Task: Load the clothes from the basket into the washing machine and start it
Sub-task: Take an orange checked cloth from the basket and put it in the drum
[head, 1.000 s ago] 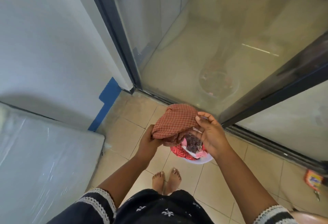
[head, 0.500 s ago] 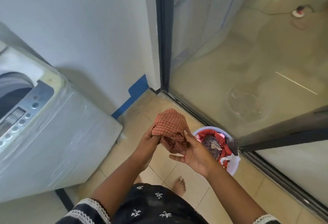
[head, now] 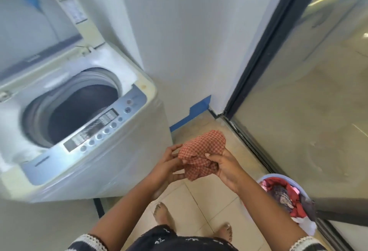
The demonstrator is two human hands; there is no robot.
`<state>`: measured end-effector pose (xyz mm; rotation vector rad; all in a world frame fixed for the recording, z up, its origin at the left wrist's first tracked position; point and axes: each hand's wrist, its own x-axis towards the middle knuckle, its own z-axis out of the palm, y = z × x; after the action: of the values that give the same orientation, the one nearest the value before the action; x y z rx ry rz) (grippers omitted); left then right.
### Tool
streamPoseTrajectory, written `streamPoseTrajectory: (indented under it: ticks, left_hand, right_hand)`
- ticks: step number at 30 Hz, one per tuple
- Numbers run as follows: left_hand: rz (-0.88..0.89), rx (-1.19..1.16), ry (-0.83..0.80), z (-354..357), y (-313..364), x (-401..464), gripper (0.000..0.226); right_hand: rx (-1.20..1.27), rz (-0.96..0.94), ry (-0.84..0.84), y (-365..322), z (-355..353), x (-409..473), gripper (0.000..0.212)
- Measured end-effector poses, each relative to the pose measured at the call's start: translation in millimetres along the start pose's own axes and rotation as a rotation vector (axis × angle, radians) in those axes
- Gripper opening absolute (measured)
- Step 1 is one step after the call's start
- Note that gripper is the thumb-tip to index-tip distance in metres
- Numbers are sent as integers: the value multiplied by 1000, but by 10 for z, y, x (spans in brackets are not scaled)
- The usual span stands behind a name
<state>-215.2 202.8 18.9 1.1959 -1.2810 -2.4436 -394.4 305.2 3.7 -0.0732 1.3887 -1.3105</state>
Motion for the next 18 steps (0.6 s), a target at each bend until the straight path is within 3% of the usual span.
streamPoseTrajectory:
  ticks: [7, 18]
  left_hand:
    - [218, -108, 249, -1196, 428, -246, 37]
    - [465, -341, 551, -2397, 984, -414, 38]
  right_hand:
    - [-212, -34, -168, -28, 1361, 585, 38]
    - [-541, -109, -357, -349, 3077, 1314, 46]
